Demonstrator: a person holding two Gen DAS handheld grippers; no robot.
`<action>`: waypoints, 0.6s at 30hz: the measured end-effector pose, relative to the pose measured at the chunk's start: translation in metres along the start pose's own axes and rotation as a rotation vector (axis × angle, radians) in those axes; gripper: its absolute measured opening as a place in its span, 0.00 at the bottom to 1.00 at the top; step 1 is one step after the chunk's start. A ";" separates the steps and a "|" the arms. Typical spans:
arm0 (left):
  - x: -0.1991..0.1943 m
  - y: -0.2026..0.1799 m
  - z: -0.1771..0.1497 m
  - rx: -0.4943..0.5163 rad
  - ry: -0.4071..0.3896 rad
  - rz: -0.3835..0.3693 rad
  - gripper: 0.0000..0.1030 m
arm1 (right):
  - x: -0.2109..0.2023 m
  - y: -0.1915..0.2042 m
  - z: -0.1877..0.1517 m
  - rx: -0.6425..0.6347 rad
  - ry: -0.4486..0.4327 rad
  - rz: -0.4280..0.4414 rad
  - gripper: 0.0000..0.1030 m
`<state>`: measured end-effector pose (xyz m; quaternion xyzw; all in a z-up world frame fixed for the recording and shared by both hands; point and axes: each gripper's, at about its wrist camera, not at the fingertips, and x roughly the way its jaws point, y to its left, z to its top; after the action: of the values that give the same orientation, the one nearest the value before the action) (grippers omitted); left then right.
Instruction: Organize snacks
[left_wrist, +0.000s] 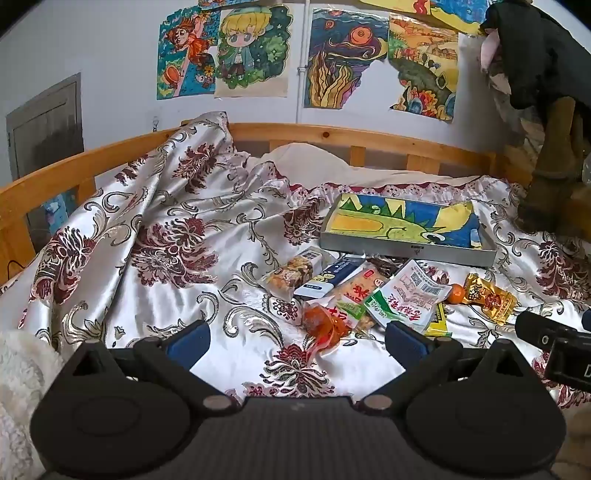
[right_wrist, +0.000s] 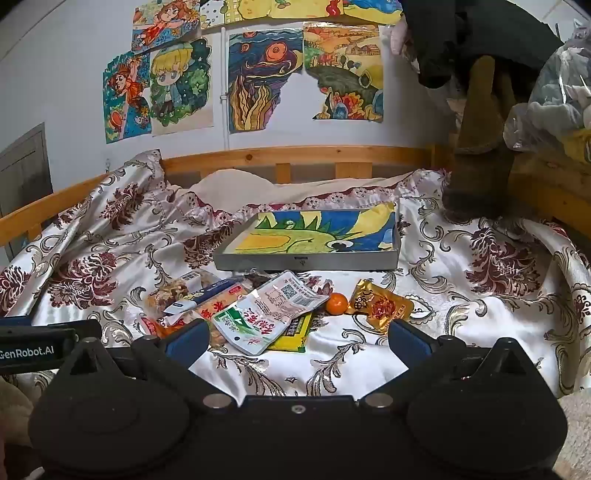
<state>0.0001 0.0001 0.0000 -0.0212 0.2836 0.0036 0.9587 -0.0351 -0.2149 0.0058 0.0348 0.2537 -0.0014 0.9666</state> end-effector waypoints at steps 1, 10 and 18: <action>0.000 0.000 0.000 -0.003 -0.007 -0.002 0.99 | 0.000 0.000 0.000 -0.001 -0.002 0.000 1.00; 0.001 -0.001 -0.004 0.005 0.018 0.002 0.99 | -0.003 0.002 -0.001 -0.005 -0.010 -0.002 1.00; 0.004 0.001 -0.002 0.000 0.029 -0.002 1.00 | -0.001 0.002 -0.001 -0.005 -0.008 -0.001 1.00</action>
<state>0.0022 0.0012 -0.0034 -0.0215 0.2974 0.0021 0.9545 -0.0358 -0.2133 0.0057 0.0322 0.2497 -0.0015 0.9678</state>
